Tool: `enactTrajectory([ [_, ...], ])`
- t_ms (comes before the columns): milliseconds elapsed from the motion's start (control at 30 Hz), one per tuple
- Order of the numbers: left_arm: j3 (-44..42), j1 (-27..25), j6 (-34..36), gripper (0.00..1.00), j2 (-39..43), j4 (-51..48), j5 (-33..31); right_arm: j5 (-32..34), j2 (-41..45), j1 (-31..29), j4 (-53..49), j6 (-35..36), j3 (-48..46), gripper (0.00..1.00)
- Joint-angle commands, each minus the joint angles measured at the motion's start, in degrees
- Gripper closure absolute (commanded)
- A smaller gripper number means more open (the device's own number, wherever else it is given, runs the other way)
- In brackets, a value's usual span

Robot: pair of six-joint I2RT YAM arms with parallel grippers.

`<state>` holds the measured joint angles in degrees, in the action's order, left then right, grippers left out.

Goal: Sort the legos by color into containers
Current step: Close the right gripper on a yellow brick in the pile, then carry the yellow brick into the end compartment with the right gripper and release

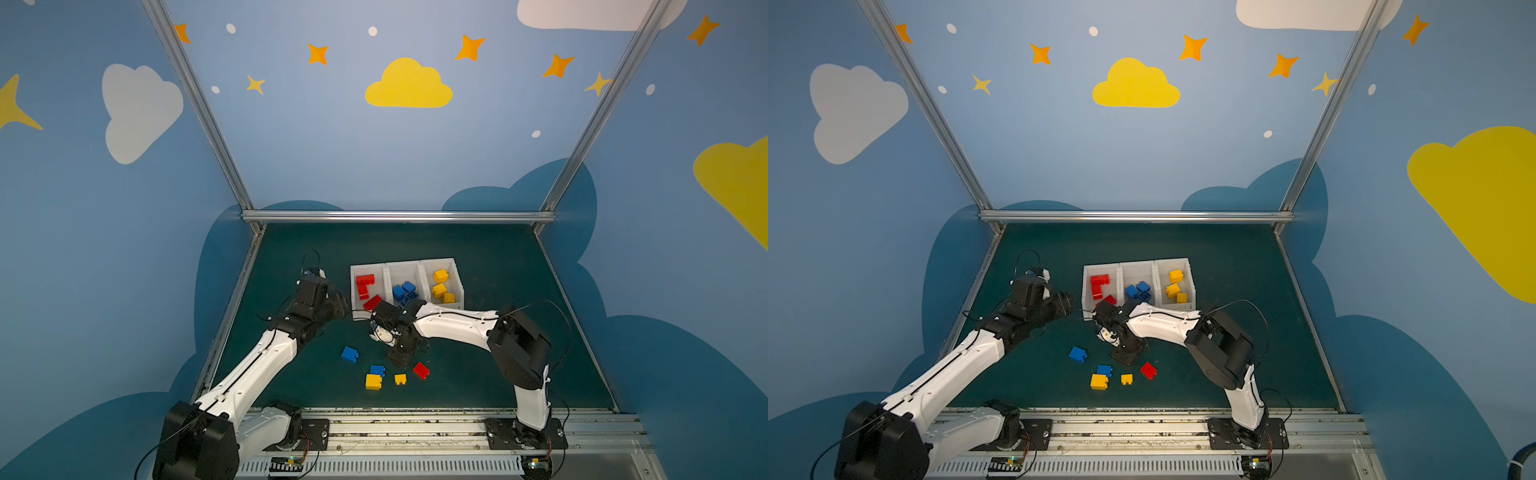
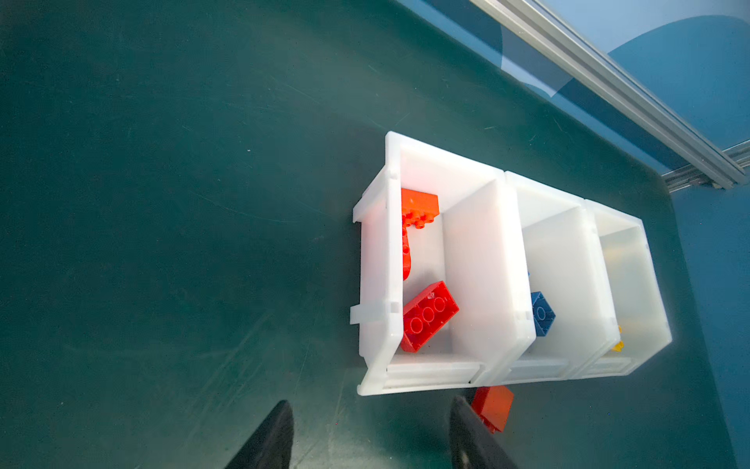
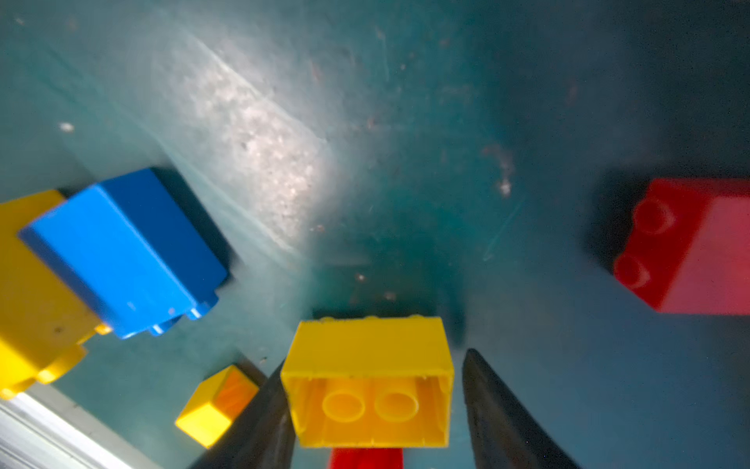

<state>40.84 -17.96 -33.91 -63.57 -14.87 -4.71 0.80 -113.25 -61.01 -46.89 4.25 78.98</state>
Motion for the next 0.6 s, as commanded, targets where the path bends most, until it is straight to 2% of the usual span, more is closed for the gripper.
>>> enactTrajectory([
  [0,-0.6,0.4,-0.4,0.39,1.2,0.2,-0.5,0.4,-0.9,-0.1,-1.1,-0.9,1.5,0.43],
  [233,-1.2,0.4,-0.6,0.38,2.2,-0.1,-0.6,-0.8,1.1,1.4,-0.7,-1.5,1.3,0.51],
  [333,-1.4,0.5,-0.5,0.38,2.3,-0.2,-0.6,-0.8,3.2,2.8,-1.6,0.5,2.1,0.53],
  [567,-2.1,0.5,-1.5,0.38,3.1,-0.2,-0.1,-0.2,9.3,11.6,-4.1,5.3,7.3,0.54],
])
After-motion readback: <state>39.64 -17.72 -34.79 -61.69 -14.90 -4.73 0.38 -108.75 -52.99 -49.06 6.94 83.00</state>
